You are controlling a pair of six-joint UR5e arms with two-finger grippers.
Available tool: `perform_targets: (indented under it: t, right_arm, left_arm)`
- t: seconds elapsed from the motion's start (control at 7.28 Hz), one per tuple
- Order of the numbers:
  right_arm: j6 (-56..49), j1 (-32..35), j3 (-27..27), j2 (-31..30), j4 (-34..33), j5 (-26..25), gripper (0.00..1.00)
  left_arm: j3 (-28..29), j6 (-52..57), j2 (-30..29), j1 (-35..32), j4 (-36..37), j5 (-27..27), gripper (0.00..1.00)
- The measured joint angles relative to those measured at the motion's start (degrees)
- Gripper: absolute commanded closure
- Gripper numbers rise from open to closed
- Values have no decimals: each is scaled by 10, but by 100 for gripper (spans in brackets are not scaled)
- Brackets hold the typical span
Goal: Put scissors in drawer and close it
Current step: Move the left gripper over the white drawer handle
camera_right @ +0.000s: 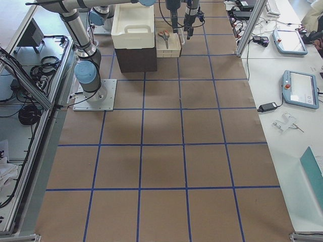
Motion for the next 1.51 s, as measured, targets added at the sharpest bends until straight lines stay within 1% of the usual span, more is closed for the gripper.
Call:
perform_targets:
  t: [0.27, 0.69, 1.1, 1.51]
  right_arm:
    - [-2, 0, 2, 0, -3, -3, 0]
    - [-2, 0, 2, -2, 0, -13, 0]
    - [-2, 0, 0, -6, 21, -28, 0]
    - [-1, 1, 0, -6, 26, -21, 0]
  left_arm:
    - [8, 0, 3, 0, -24, -3, 0]
    - [10, 1, 23, -1, -72, -16, 0]
    - [10, 1, 32, -1, -90, -19, 0]
    - [10, 0, 40, -1, -117, -22, 0]
